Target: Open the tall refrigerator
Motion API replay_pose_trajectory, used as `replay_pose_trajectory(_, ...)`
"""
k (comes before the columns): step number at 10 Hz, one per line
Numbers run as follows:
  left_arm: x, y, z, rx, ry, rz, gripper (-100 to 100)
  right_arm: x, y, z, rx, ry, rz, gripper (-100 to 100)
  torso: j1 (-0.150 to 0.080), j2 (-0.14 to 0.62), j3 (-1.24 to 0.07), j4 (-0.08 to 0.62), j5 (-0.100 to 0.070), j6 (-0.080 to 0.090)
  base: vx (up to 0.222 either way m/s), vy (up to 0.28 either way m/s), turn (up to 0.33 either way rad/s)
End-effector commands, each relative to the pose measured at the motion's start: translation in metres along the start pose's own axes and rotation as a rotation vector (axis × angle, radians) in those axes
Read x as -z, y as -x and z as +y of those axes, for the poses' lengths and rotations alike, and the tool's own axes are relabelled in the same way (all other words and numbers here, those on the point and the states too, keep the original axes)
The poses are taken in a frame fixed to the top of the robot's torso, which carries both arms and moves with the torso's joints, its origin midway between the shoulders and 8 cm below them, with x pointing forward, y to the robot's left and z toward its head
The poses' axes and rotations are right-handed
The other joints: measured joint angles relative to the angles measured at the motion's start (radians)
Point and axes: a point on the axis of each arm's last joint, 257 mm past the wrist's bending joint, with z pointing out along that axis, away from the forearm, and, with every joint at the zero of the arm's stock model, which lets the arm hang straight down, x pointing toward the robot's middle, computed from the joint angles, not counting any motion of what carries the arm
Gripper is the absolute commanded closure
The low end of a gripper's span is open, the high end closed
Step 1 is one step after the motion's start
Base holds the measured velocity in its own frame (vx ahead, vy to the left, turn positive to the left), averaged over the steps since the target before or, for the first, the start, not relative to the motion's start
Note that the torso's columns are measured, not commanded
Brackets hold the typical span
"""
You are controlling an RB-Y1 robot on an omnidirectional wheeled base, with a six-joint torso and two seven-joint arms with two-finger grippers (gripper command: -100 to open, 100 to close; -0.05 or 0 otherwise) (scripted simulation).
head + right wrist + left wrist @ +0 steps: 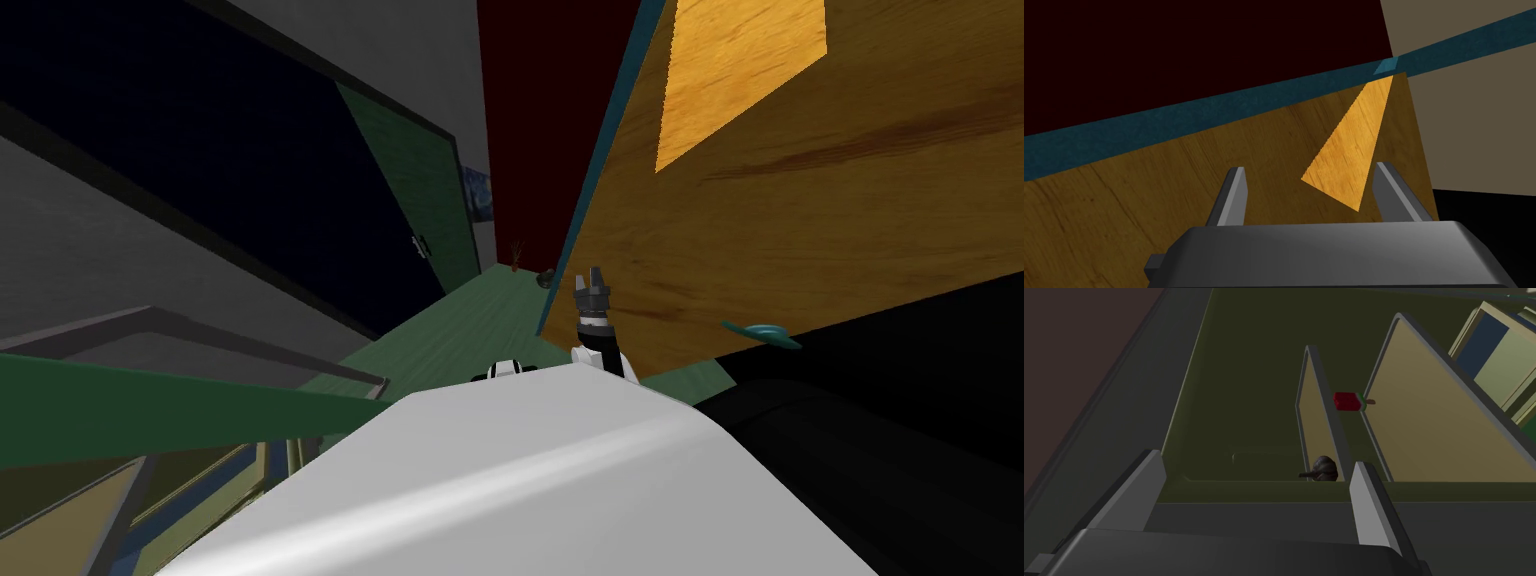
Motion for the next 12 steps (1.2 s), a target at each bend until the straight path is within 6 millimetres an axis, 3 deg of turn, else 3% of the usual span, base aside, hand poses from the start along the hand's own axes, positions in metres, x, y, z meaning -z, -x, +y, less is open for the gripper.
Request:
replay_pose_trajectory(1,0.0,0.041,-0.062,0.011,-0.089,-0.055,-100,0.0,0.0,0.0,0.0,0.0,0.0,0,-0.009,-0.001,-0.001,0.0,-0.002,0.002,0.023,-0.148,-0.399)
replay_pose_trajectory(2,0.008,0.057,-0.068,-0.002,-0.087,-0.083,-100,0.0,0.0,0.0,0.0,0.0,0.0,0,-0.01,-0.001,-0.001,-0.001,-0.004,0.0,0.014,-0.072,-0.465)
replay_pose_trajectory(4,0.022,0.088,-0.08,-0.044,-0.112,-0.135,-100,0.0,0.0,0.0,0.0,0.0,0.0,0,0.001,0.001,0.001,0.0,0.0,-0.001,0.002,0.001,-0.037)
replay_pose_trajectory(5,0.023,0.09,-0.084,-0.048,-0.127,-0.136,-100,0.0,0.0,0.0,0.0,0.0,0.0,0,0.0,0.001,0.001,0.001,0.0,-0.001,-0.002,0.016,0.034)
replay_pose_trajectory(6,0.025,0.109,-0.135,-0.054,-0.199,-0.157,-100,0.0,0.0,0.0,0.0,0.0,0.0,0,-0.002,0.001,0.001,0.0,0.0,0.001,0.03,-0.108,-0.324)
replay_pose_trajectory(7,0.044,0.137,-0.161,-0.097,-0.241,-0.208,-100,0.0,0.0,0.0,0.0,0.0,0.0,0,-0.01,-0.002,-0.002,-0.001,-0.003,0.002,0.031,-0.136,-0.458)
replay_pose_trajectory(8,0.053,0.145,-0.179,-0.1,-0.278,-0.224,-100,0.0,0.0,0.0,0.0,0.0,0.0,0,-0.011,-0.003,-0.002,-0.001,-0.004,0.001,0.022,-0.074,-0.386)
replay_pose_trajectory(11,0.053,0.151,-0.179,-0.105,-0.277,-0.237,-100,0.0,0.0,0.0,0.0,0.0,0.0,0,0.001,0.002,0.001,0.001,0.001,0.0,0.008,-0.005,-0.026)
replay_pose_trajectory(12,0.05,0.137,-0.122,-0.093,-0.188,-0.224,100,0.0,0.0,0.0,0.0,0.0,0.0,0,-0.002,0.001,0.001,0.0,0.0,0.0,-0.031,0.112,0.34)
